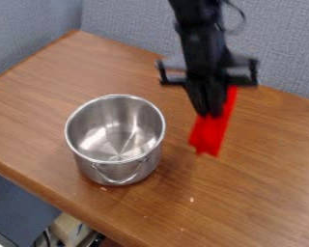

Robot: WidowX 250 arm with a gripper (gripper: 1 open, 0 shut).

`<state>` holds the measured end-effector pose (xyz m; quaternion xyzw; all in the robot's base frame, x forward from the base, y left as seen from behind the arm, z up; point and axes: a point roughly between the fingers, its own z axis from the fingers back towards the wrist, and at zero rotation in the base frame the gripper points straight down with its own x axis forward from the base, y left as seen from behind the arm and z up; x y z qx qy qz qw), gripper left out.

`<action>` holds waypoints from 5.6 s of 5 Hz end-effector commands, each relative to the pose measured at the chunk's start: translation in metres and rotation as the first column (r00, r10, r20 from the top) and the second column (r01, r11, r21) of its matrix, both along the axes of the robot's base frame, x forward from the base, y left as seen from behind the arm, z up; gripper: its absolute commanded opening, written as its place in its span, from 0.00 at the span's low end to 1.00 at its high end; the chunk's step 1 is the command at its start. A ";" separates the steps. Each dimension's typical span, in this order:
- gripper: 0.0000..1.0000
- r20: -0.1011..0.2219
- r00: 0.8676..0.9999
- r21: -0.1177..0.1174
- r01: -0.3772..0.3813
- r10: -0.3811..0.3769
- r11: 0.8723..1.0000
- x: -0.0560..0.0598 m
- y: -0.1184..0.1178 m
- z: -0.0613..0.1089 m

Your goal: Move the red object from the metal pot to the table

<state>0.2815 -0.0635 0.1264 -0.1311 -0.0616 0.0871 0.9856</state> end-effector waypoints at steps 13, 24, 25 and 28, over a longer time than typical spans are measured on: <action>0.00 0.053 0.996 -0.140 -0.066 0.074 0.988 0.049 -0.011 -0.002; 1.00 0.052 0.988 0.124 0.138 -0.145 0.983 0.049 -0.035 -0.057; 1.00 0.046 0.989 0.133 0.134 -0.141 0.982 0.050 -0.035 -0.060; 0.00 0.027 0.990 0.155 0.130 -0.136 0.979 0.052 -0.031 -0.067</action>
